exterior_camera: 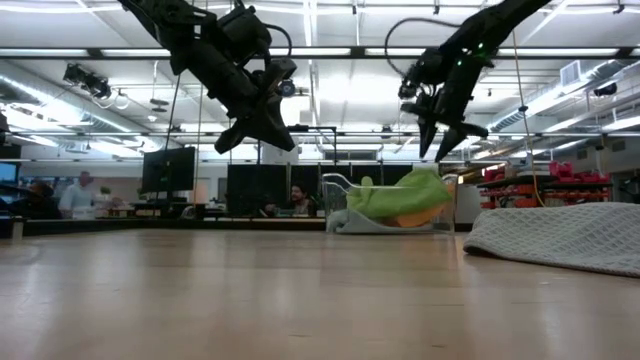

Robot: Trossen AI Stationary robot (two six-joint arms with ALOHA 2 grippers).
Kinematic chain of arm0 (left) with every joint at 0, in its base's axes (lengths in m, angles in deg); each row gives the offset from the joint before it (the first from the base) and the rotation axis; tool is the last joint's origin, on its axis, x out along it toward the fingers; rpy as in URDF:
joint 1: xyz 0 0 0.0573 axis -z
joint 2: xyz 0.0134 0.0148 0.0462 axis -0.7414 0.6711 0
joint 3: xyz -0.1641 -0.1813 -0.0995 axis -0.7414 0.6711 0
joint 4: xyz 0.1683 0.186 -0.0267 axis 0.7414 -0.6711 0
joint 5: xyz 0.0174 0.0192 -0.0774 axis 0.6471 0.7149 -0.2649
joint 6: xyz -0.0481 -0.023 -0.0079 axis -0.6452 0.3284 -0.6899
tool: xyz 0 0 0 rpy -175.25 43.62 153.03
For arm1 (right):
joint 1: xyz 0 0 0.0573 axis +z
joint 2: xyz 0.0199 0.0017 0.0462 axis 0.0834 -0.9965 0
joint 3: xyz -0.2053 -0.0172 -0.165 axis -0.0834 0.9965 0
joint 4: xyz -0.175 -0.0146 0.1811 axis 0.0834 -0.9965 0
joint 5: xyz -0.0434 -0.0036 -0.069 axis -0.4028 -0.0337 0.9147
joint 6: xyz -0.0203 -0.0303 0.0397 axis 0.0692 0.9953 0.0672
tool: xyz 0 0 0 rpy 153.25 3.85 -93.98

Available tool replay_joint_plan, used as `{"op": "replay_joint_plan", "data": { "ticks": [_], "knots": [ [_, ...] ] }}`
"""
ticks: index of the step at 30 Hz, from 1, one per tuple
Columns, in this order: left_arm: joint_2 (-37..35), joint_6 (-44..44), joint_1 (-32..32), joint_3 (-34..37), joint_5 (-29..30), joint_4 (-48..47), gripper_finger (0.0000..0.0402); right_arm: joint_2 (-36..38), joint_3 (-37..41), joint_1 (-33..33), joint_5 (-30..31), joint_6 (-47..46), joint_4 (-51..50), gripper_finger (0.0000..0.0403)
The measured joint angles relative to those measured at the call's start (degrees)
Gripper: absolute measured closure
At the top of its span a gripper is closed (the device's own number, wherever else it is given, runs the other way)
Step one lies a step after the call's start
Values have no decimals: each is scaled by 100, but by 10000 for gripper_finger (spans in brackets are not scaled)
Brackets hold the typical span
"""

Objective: Fold microfiber towels
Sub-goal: Put the green microfiber cloth into the transparent bin, then fold the gray microfiber cloth

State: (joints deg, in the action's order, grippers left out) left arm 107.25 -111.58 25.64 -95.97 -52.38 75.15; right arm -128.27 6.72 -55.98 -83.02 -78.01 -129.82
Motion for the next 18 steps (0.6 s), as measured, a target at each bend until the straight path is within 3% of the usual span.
{"op": "replay_joint_plan", "data": {
  "ticks": [5,9,14,18],
  "knots": [
    [0,-143,141,0,-68,3,373,619,-5,-5,0,34,-428,226],
    [0,-154,516,0,-118,3,367,1260,-7,297,10,54,-1318,227],
    [0,-339,1092,0,-136,33,368,2195,126,1296,2,-184,-2420,228],
    [65,-595,1546,-7,-126,115,374,3071,500,2472,-1,-1335,-2612,229]
  ]
}}
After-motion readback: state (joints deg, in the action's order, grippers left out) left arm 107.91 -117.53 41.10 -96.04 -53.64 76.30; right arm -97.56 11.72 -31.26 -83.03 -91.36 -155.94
